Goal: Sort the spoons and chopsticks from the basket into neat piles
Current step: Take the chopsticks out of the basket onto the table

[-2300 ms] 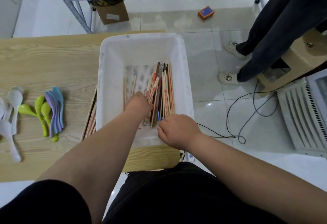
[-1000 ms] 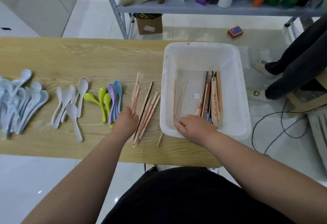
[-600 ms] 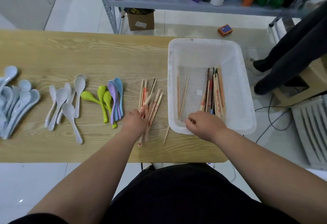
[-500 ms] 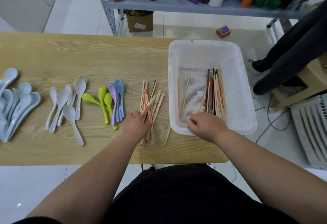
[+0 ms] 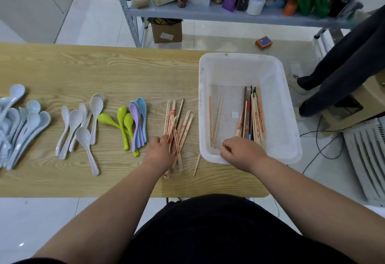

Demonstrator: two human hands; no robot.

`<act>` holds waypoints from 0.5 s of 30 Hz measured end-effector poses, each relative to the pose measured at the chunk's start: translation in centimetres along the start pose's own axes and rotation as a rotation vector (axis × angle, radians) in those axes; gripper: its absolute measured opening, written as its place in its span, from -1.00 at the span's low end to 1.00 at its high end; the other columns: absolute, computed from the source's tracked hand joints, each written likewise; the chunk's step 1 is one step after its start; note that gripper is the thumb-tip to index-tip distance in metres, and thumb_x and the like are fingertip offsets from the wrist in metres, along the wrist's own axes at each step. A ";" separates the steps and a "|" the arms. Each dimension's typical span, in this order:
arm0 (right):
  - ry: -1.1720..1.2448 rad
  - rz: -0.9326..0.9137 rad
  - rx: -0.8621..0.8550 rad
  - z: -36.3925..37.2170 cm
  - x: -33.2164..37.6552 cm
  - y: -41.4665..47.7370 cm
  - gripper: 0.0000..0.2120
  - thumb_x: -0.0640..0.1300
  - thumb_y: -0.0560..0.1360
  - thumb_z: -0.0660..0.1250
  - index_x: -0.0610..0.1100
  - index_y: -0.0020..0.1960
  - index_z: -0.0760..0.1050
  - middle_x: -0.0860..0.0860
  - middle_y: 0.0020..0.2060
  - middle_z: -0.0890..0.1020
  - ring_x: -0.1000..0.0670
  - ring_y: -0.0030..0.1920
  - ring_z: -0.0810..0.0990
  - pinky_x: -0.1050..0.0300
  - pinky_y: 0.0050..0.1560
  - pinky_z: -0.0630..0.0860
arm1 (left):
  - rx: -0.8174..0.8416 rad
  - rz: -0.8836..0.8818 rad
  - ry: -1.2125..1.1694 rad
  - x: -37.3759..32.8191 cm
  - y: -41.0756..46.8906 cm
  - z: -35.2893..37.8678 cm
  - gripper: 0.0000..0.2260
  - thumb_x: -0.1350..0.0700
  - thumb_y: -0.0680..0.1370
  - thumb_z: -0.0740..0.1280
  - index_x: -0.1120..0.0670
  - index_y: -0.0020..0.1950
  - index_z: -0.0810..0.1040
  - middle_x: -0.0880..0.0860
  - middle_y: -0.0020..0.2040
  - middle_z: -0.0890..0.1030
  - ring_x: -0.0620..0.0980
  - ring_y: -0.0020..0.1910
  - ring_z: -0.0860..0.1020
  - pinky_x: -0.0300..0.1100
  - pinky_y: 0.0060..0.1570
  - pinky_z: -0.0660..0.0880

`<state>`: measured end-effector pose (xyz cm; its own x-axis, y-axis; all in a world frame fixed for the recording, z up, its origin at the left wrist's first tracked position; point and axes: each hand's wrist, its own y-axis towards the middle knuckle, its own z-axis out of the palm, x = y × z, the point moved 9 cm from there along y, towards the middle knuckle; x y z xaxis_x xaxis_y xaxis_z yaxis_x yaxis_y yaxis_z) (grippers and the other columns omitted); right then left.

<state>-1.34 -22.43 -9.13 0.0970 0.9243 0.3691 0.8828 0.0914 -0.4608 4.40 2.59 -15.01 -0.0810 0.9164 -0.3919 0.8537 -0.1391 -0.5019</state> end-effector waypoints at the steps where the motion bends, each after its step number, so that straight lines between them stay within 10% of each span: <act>1: 0.005 -0.003 0.014 0.1 0.0 0.0 -0.66 0.14 0.60 0.08 0.02 -0.28 0.38 0.08 -0.26 0.48 0.05 -0.24 0.48 0.08 -0.33 0.37 | 0.006 -0.010 0.005 0.0 0.0 0.0 -0.42 0.08 0.53 0.37 0.13 0.51 0.28 0.22 0.33 0.36 0.24 0.29 0.43 -0.01 0.33 0.34; 15: -0.182 -0.153 -0.055 -4.5 -7.4 -1.6 -0.70 0.11 0.65 0.12 -0.01 0.05 0.56 0.07 -0.05 0.57 0.03 -0.03 0.51 0.09 -0.04 0.49 | -0.044 -0.147 -0.002 -0.7 0.8 -0.5 -0.39 0.01 0.52 0.35 0.05 0.54 0.24 0.26 0.32 0.36 0.31 0.27 0.44 0.06 0.29 0.38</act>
<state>-1.36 -31.14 -7.48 -0.1196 0.9533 0.2773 0.9052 0.2194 -0.3640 5.37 2.05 -14.76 -0.2079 0.9251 -0.3177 0.8541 0.0134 -0.5199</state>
